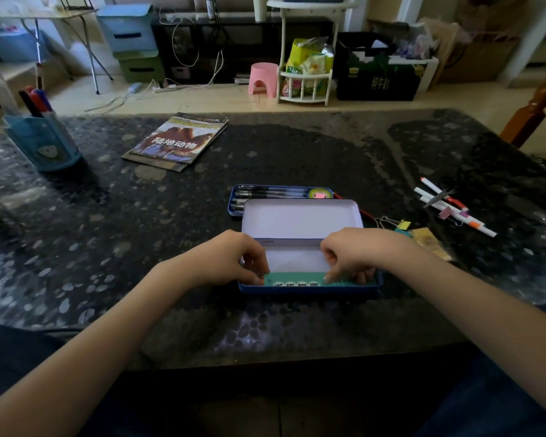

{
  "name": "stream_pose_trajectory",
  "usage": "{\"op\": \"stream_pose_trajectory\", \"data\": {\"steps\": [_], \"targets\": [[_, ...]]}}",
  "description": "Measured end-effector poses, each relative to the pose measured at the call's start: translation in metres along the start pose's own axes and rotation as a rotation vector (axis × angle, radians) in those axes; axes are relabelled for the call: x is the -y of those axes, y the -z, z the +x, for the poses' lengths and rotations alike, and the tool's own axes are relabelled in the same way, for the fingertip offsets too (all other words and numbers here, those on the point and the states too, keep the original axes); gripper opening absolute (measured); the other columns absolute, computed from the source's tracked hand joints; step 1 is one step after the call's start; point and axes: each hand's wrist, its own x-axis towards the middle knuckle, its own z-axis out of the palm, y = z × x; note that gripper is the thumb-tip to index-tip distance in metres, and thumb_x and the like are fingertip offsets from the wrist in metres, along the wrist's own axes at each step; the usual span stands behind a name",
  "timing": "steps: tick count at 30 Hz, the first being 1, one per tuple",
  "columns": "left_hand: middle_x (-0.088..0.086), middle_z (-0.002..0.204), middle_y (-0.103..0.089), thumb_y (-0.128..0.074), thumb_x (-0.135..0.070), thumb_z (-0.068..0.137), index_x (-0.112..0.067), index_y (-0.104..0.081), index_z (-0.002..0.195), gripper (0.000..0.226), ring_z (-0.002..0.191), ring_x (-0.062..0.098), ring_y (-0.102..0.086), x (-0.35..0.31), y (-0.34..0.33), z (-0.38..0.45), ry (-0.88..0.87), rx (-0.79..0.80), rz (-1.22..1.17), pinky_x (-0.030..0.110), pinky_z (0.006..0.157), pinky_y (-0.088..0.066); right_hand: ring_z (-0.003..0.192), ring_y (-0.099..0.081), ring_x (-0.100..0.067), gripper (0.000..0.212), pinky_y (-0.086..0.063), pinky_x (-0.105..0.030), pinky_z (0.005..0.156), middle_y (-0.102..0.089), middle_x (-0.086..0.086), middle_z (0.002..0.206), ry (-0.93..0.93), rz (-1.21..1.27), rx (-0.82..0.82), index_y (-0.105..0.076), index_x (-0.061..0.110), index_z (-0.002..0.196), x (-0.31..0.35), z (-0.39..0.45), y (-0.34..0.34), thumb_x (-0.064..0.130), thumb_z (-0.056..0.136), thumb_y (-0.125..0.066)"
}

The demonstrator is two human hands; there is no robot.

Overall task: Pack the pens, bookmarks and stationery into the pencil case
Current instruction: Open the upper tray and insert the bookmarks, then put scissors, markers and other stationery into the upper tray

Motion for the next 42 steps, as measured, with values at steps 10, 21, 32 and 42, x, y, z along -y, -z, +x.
{"op": "stream_pose_trajectory", "data": {"steps": [10, 21, 32, 42], "targets": [[-0.016, 0.085, -0.068, -0.077, -0.022, 0.075, -0.026, -0.070, 0.092, 0.019, 0.078, -0.007, -0.057, 0.005, 0.000, 0.003, -0.006, 0.031, -0.013, 0.004, 0.065, -0.041, 0.083, -0.059, -0.020, 0.024, -0.047, -0.027, 0.061, -0.059, -0.004, 0.102, -0.005, -0.143, 0.064, -0.052, 0.016, 0.091, -0.001, -0.005, 0.003, 0.014, 0.081, -0.073], [-0.018, 0.092, -0.061, -0.068, -0.017, 0.083, -0.031, -0.065, 0.095, 0.019, 0.084, -0.003, -0.057, 0.011, 0.000, 0.004, -0.040, -0.127, -0.030, 0.011, 0.071, -0.044, 0.076, -0.058, -0.011, 0.023, -0.048, -0.023, 0.063, -0.060, 0.004, 0.085, 0.116, 0.152, -0.022, -0.062, 0.023, 0.090, -0.027, -0.012, 0.020, 0.004, 0.081, -0.070], [-0.002, 0.072, -0.063, -0.066, -0.033, 0.083, -0.024, -0.041, 0.097, 0.029, 0.056, 0.008, -0.059, 0.032, -0.014, 0.016, 0.348, -0.396, -0.215, 0.019, 0.047, -0.038, 0.081, -0.059, -0.017, 0.027, -0.052, -0.031, 0.075, -0.063, -0.001, 0.088, -0.230, 0.139, -0.316, -0.061, 0.022, 0.078, -0.111, -0.018, 0.025, -0.002, 0.077, -0.072], [-0.001, 0.070, -0.062, -0.052, -0.024, 0.092, -0.023, -0.031, 0.132, 0.045, 0.052, 0.006, -0.059, 0.025, -0.018, 0.019, 0.352, -0.369, -0.206, 0.011, 0.037, -0.035, 0.083, -0.058, -0.015, 0.020, -0.049, -0.029, 0.075, -0.060, 0.003, 0.086, -0.219, 0.173, -0.410, -0.059, 0.021, 0.081, -0.130, -0.009, 0.006, 0.006, 0.079, -0.073]]}}
